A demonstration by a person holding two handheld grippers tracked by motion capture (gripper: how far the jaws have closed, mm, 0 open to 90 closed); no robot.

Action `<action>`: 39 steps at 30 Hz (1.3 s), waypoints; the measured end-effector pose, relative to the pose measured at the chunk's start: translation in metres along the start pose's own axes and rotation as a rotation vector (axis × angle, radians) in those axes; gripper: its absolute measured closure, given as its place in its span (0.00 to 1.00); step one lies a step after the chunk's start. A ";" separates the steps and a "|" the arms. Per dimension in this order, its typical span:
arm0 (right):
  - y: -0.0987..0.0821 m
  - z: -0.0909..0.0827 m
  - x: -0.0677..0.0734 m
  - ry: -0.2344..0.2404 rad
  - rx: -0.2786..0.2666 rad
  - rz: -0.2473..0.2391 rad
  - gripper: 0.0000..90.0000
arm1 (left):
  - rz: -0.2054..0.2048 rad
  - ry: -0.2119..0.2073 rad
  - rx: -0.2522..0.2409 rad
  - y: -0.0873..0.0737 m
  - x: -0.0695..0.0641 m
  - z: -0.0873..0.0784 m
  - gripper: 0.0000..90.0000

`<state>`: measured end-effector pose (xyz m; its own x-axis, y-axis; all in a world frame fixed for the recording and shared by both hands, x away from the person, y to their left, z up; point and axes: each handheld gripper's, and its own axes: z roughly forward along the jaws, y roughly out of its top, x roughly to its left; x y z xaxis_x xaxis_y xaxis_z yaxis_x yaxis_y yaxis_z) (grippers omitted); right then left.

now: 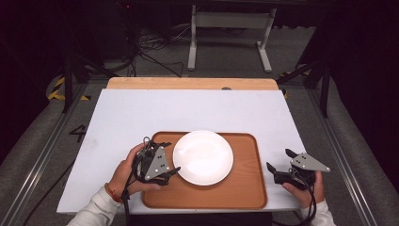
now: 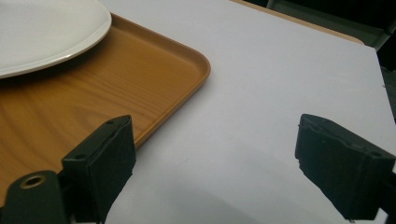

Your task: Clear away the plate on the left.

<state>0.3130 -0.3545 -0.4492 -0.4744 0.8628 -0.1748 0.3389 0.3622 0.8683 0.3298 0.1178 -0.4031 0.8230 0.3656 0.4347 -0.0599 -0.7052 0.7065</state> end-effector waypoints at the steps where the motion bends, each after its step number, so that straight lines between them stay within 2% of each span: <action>1: 0.000 0.000 0.000 0.000 0.000 0.001 0.14 | -0.006 0.005 0.000 -0.002 0.002 -0.001 0.23; 8: 0.000 0.000 0.000 -0.001 0.000 -0.001 0.14 | -0.067 0.033 0.005 -0.016 0.013 -0.007 0.20; 18: 0.000 0.001 0.001 0.001 0.002 0.000 0.14 | -0.110 0.086 0.036 -0.038 0.029 -0.020 0.19; 30: 0.000 0.001 0.001 -0.001 0.002 0.002 0.14 | -0.171 0.106 0.051 -0.060 0.041 -0.033 0.19; 36: 0.000 0.001 0.001 0.000 0.002 0.000 0.14 | -0.210 0.122 0.076 -0.076 0.049 -0.037 0.18; 39: 0.000 0.001 0.000 -0.003 0.001 0.005 0.14 | -0.216 0.127 0.088 -0.082 0.050 -0.038 0.18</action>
<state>0.3135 -0.3538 -0.4495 -0.4706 0.8655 -0.1716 0.3421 0.3583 0.8687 0.3544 0.2172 -0.4175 0.7339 0.5824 0.3496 0.1631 -0.6507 0.7416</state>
